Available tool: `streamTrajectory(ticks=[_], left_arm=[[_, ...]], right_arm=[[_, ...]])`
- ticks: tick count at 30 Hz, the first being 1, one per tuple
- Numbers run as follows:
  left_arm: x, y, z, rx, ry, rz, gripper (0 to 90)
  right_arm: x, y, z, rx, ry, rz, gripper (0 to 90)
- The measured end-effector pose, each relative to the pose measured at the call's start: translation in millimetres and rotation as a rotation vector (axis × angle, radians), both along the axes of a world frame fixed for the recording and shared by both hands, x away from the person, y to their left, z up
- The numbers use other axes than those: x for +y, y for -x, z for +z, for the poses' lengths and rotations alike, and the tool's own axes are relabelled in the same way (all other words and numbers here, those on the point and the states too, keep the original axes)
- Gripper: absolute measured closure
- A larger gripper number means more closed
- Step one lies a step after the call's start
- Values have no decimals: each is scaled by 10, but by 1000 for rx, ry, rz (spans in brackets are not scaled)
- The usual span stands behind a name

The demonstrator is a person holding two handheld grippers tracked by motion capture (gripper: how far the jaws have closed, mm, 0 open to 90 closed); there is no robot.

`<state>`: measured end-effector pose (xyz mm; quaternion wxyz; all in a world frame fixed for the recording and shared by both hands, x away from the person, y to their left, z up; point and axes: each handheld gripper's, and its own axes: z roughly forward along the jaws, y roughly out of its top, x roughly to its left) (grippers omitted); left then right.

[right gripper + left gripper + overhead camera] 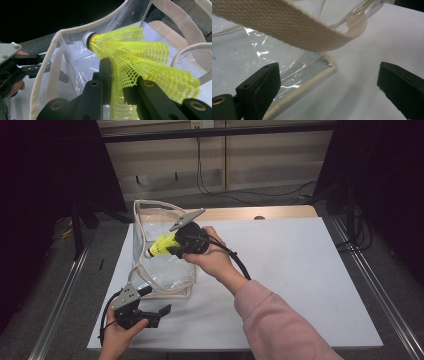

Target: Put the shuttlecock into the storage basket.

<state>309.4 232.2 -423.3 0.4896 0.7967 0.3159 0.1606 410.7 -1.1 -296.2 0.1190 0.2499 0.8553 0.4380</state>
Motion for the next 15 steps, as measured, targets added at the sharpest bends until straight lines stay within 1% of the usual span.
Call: streamTrajectory(ticks=[3, 4, 5, 6, 7, 8, 12, 15], left_arm=[[1, 0, -1, 3, 5, 4, 50], [2, 0, -2, 3, 5, 3, 50], [2, 1, -2, 3, 6, 3, 50], [2, 1, -3, 3, 6, 3, 50], [4, 0, -2, 2, 4, 2, 50], [5, -1, -2, 2, 4, 2, 50], [9, -2, -2, 3, 8, 1, 50], [7, -2, -3, 3, 6, 1, 50]], right_arm=[[27, -13, -24, 3, 1, 1, 800], [35, -17, -29, 4, 10, -1, 800], [49, -16, -40, 12, 4, 0, 800], [57, -25, -50, 6, 6, 4, 800], [65, -29, -57, 11, 7, 7, 800], [74, -29, -62, 11, 16, -1, 800], [102, -46, -94, 17, 9, 6, 799], [117, -56, -109, 21, 12, 6, 799]])
